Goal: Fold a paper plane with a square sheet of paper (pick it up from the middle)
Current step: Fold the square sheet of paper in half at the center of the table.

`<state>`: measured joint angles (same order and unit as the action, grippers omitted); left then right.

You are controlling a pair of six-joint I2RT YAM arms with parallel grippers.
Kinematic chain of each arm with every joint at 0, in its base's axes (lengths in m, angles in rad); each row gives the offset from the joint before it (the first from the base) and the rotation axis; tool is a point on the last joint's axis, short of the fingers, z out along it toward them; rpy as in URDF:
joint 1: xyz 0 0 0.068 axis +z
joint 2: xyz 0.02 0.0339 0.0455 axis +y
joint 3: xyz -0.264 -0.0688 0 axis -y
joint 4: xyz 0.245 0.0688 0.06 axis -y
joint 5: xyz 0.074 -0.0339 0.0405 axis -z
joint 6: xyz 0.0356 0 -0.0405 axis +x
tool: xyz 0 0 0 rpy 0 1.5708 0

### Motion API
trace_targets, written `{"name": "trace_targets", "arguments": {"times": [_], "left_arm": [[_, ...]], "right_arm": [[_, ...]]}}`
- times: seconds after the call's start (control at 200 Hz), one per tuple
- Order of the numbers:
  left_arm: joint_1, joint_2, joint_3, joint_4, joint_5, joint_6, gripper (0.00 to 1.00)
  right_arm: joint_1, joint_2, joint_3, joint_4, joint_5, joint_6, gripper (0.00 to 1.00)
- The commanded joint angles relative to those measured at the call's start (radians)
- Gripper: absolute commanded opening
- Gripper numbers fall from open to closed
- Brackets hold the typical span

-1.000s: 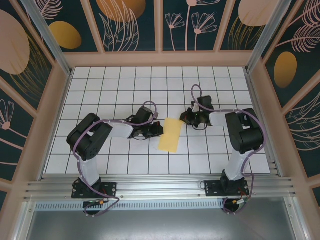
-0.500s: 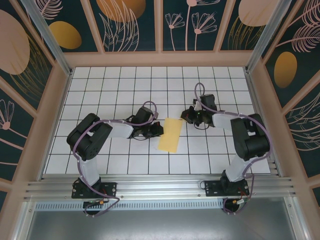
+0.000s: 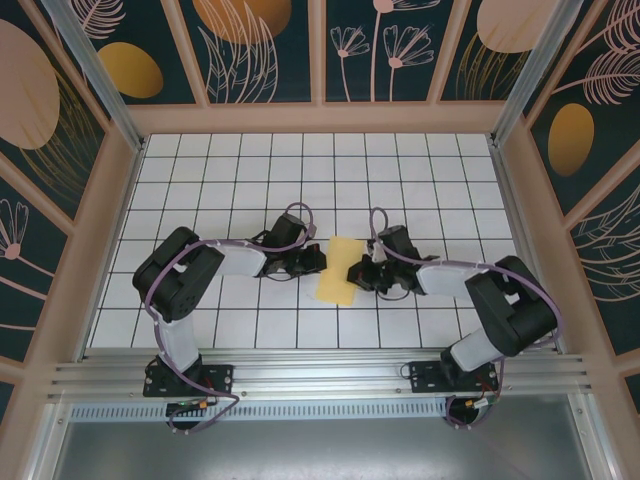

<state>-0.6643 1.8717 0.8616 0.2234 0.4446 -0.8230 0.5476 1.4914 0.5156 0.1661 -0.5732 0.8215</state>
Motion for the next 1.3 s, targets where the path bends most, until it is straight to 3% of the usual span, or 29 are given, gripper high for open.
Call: {"name": "trace_targets", "arguments": {"times": [0.0, 0.21, 0.385, 0.49, 0.716, 0.861, 0.966, 1.151, 1.296], "left_arm": [[-0.006, -0.004, -0.036, -0.117, -0.011, -0.005, 0.00], [-0.008, 0.002, -0.032, -0.114, -0.006, -0.005, 0.00], [-0.007, -0.003, -0.032, -0.113, -0.004, -0.005, 0.00], [-0.005, -0.002, -0.026, -0.117, -0.001, -0.002, 0.00], [-0.006, -0.006, -0.024, -0.111, 0.002, -0.008, 0.00], [-0.006, -0.041, -0.025, -0.107, 0.002, -0.019, 0.00], [-0.005, -0.081, -0.025, -0.092, 0.015, -0.032, 0.00], [-0.007, -0.141, -0.022, -0.087, 0.018, -0.045, 0.00], [-0.007, -0.184, -0.033, -0.092, -0.015, -0.042, 0.01]], "right_arm": [[0.040, -0.064, -0.074, 0.095, -0.017, 0.084, 0.00], [0.091, -0.050, -0.107, 0.074, -0.028, 0.053, 0.00], [0.093, -0.029, -0.077, -0.062, 0.036, -0.006, 0.00], [0.096, -0.011, -0.091, -0.038, -0.005, -0.013, 0.00], [0.095, -0.074, -0.005, -0.167, 0.074, -0.055, 0.00], [0.082, -0.135, 0.073, -0.273, 0.245, -0.059, 0.16], [0.055, -0.116, 0.109, -0.322, 0.344, -0.048, 0.23], [0.046, -0.033, 0.135, -0.255, 0.334, -0.017, 0.25], [0.045, -0.023, 0.130, -0.178, 0.320, 0.023, 0.33]]}}
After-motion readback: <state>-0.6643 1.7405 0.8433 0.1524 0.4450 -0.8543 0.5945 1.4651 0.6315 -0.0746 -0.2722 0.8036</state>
